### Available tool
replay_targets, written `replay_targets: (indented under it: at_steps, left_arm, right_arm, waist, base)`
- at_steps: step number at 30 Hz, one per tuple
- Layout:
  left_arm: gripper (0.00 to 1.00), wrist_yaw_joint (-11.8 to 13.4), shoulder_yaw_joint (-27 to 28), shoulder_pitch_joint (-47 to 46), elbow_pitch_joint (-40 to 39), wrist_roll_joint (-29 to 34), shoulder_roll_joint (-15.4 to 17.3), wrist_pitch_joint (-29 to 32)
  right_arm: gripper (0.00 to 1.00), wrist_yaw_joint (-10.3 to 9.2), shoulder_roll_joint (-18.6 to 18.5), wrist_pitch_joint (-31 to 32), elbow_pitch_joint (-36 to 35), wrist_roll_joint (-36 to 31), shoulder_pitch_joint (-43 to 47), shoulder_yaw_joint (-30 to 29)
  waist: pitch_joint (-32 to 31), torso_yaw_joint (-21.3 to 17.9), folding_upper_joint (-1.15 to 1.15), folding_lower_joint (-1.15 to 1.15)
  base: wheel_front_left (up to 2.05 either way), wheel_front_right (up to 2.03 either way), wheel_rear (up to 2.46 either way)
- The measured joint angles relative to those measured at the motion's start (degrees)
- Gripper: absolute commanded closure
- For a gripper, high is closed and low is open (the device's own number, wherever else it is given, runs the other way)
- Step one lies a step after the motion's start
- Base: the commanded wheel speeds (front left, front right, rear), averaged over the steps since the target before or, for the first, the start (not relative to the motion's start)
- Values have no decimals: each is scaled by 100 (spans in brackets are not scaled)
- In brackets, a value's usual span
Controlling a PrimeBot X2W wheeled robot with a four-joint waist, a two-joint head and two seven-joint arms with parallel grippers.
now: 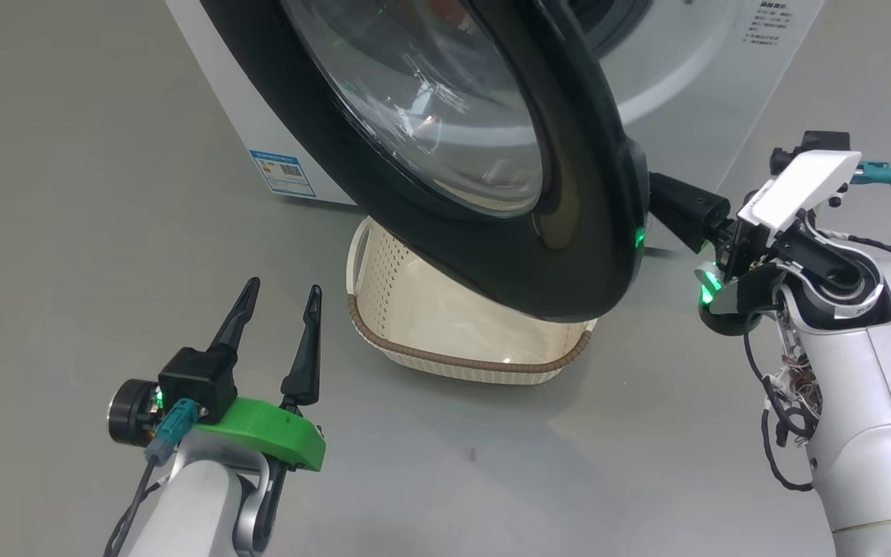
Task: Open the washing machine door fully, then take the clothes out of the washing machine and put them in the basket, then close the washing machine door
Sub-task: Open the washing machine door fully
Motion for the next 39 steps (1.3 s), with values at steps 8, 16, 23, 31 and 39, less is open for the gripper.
replay_targets:
  at_steps: [8,16,23,31,39]
  left_arm:
    - [0,0,4,15,40,0,0,0]
    - [0,-42,-90,34,127,-1,0,0]
    - [0,-51,-94,51,127,-2,1,0]
    - [0,-52,-122,94,125,-10,1,0]
    - [0,-53,-138,98,126,-53,2,0]
  right_arm:
    - [100,105,86,246,-32,64,233,333]
    - [100,158,166,393,-77,168,504,714]
    - [100,158,186,446,-148,255,598,1126]
    - [100,158,163,436,-259,671,702,1571]
    - [100,166,187,361,-415,892,755,2078]
  waist:
    - [-157,-5,0,0]
    - [-321,11,0,0]
    - [-380,69,0,0]
    - [-397,151,0,0]
    - [-426,226,0,0]
  base:
    - [0,0,0]
    - [0,0,0]
    - [0,0,0]
    - [0,0,0]
    - [0,0,0]
